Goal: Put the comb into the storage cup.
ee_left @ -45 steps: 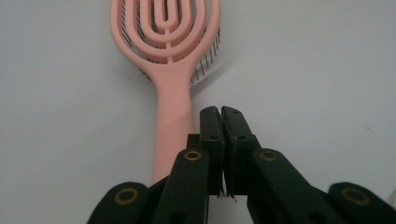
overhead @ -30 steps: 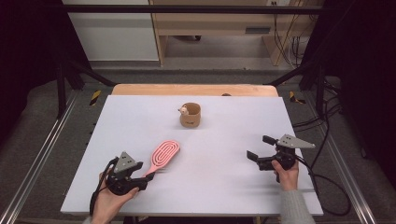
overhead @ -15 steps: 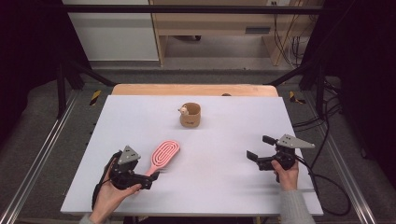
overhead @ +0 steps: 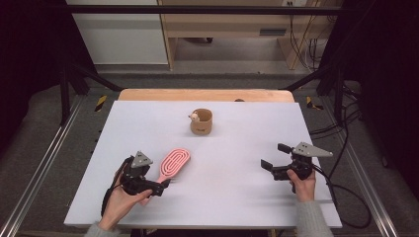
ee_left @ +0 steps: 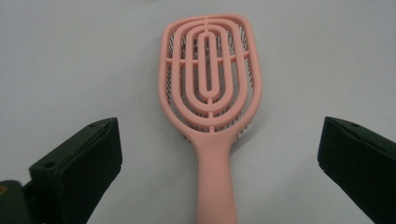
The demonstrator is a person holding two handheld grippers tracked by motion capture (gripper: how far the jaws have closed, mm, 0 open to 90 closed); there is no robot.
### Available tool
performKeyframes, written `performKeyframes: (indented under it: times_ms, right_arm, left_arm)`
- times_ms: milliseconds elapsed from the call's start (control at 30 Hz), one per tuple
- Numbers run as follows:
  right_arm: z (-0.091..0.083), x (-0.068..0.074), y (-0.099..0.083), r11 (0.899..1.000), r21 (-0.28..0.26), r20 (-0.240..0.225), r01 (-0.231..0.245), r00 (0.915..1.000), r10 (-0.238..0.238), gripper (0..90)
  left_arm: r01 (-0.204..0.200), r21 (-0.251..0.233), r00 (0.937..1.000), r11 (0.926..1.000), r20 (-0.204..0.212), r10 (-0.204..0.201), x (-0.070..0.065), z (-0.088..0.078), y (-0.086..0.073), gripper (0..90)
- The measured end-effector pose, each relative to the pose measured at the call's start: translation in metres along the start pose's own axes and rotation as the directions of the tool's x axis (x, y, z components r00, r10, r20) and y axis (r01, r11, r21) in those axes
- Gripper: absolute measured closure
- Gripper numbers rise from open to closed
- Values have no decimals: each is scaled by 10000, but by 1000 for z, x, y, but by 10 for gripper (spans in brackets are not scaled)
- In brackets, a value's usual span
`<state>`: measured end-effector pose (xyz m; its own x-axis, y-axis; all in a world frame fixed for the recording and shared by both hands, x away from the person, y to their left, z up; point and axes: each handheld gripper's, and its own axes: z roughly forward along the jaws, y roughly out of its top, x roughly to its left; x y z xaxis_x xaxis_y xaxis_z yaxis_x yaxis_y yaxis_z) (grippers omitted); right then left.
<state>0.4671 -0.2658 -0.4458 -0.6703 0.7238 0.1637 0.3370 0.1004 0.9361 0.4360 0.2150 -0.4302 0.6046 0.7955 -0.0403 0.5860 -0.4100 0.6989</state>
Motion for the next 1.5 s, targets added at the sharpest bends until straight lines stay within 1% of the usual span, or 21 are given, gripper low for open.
performKeyframes:
  times_ms: [167, 333, 467, 633, 767, 833, 900, 967, 1067, 1133, 1233, 1333, 1433, 1500]
  right_arm:
    - [0, 0, 0, 10000, 0, 6, 6, 10000, -6, 4]
    - [0, 0, 0, 10000, 13, 16, 12, 10000, -12, 4]
    - [0, 0, 0, 10000, 3, 7, -3, 10000, 3, 4]
    - [1, 0, 0, 10000, 16, 2, 18, 10000, -18, 4]
    - [0, 0, 0, 10000, 11, 10, 5, 10000, -5, 4]
    - [0, 0, 0, 10000, 6, -1, -5, 10000, 5, 4]
    - [0, 0, 0, 10000, 10, 1, -5, 10000, 5, 4]
    - [0, 0, 0, 10000, 6, -2, -7, 10000, 7, 4]
    - [0, 0, 0, 10000, 4, 0, -7, 10000, 7, 4]
    - [0, 0, 0, 10000, 3, 0, -3, 10000, 3, 4]
    - [0, 0, 0, 10000, 10, -1, -24, 10000, 24, 4]
    - [0, 0, 0, 10000, 4, -4, -16, 10000, 16, 4]
    - [0, 0, 0, 10000, -6, -4, -25, 10000, 25, 4]
    - [0, 0, 0, 10000, -3, 3, -23, 10000, 23, 4]
  left_arm:
    - [98, 65, 9999, 9999, -87, -98, 2, 3, -2, 0]
    - [56, 226, 10000, 9997, -73, -54, 2, 8, -4, 0]
    - [-31, 441, 9998, 9990, -218, 40, 2, 12, -6, 4]
    - [-93, 639, 9996, 9979, -256, 110, 1, 16, -7, 28]
    - [-77, 829, 9993, 9965, -370, 108, 0, 18, -9, 60]
    - [-143, 888, 9994, 9959, -310, 171, 0, 19, -9, 109]
    - [-65, 989, 9995, 9951, -305, 95, -1, 20, -9, 131]
    - [-129, 1026, 9991, 9946, -380, 169, -1, 20, -10, 172]
    - [-215, 1123, 9991, 9934, -329, 254, -2, 21, -10, 242]
    - [-237, 1134, 9992, 9933, -289, 271, -3, 21, -11, 323]
    - [-147, 1246, 9998, 9921, -141, 166, -3, 20, -11, 398]
    - [89, 1440, 9999, 9895, -62, -80, -3, 21, -11, 472]
    - [122, 1525, 9999, 9882, -32, -119, -3, 21, -11, 515]
    - [-86, 1496, 10000, 9887, 16, 85, -4, 21, -11, 538]
